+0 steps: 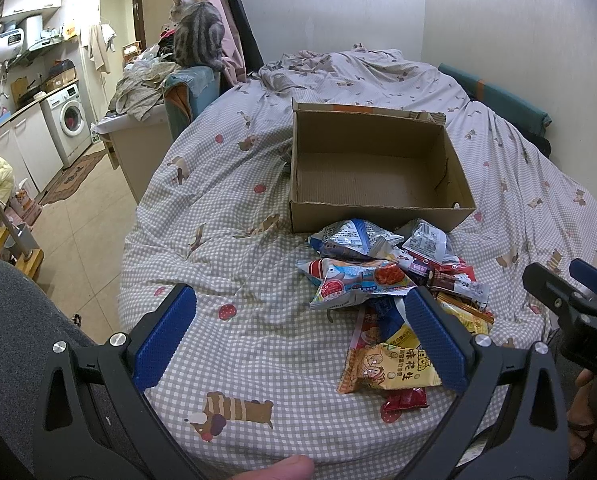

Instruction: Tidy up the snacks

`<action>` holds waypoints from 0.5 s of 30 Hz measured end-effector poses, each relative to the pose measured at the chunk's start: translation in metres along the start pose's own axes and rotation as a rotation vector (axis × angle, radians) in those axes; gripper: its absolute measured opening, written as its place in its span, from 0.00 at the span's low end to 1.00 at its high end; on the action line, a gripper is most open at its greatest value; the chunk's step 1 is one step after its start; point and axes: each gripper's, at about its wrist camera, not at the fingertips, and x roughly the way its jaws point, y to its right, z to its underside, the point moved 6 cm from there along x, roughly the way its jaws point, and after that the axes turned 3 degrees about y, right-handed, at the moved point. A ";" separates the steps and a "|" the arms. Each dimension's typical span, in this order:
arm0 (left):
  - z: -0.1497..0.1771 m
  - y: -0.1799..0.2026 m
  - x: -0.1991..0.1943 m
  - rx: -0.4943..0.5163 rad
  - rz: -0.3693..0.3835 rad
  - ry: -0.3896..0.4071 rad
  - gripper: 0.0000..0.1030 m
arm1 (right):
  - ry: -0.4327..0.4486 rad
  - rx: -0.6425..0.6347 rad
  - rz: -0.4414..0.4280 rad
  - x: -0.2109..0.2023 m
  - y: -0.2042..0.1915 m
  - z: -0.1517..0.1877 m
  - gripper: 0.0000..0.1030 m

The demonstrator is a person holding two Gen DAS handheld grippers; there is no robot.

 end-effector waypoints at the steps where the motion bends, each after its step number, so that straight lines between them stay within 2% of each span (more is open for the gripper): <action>1: 0.000 0.000 0.000 0.000 0.000 0.000 1.00 | 0.000 0.000 0.000 0.000 0.000 0.000 1.00; 15: 0.003 -0.001 0.000 0.000 0.000 -0.001 1.00 | -0.005 0.001 -0.004 0.001 -0.005 0.001 1.00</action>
